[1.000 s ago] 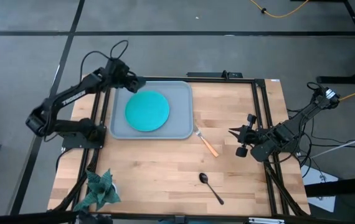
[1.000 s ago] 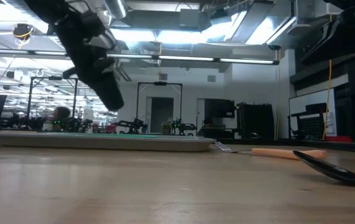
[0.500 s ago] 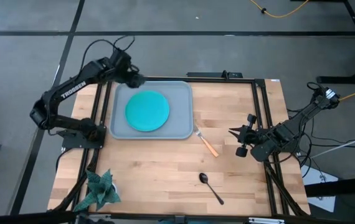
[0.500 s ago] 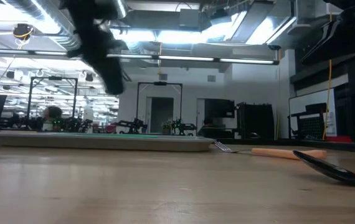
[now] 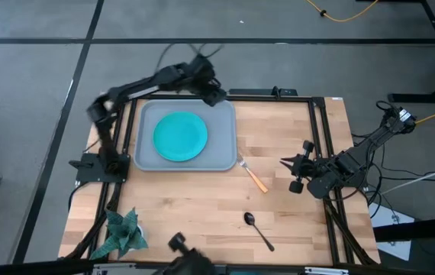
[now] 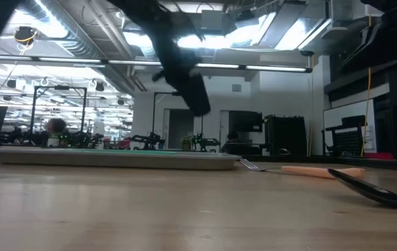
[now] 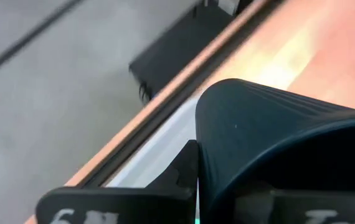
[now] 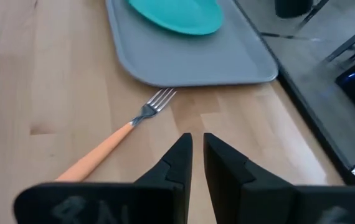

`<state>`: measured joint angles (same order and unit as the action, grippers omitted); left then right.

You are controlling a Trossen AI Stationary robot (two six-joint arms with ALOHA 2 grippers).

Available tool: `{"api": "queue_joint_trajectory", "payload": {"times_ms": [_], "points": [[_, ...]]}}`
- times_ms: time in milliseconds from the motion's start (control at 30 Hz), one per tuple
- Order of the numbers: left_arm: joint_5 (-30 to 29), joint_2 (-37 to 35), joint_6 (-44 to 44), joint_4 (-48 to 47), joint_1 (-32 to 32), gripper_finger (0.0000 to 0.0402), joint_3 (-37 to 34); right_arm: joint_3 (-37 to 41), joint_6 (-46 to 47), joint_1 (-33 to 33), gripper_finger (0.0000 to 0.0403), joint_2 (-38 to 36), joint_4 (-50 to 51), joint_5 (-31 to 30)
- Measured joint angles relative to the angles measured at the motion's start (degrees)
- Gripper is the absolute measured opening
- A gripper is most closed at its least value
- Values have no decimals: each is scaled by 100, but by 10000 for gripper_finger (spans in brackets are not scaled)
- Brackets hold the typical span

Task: Pick and place plate/cup/fork/spoon on tray
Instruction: Put the black cup on the top right of the serving tray

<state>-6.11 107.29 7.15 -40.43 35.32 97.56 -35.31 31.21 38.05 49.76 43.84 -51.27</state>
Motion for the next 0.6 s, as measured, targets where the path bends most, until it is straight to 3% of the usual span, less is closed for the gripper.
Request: {"api": "queue_joint_trajectory", "payload": {"times_ms": [167, 267, 400, 600], "points": [[-28, 1069, 12, -1149, 89, 0, 1183, 0, 235, 1, 46, 0, 68, 198], [2, 1425, 14, -1292, 63, 0, 1527, 0, 452, 1, 45, 0, 94, 202], [408, 1680, 12, -1463, 4, 0, 1592, 0, 482, -1, 45, 0, 89, 219], [424, 1714, 21, -1720, -25, 0, 1510, 0, 482, -1, 45, -2, 85, 430]]}}
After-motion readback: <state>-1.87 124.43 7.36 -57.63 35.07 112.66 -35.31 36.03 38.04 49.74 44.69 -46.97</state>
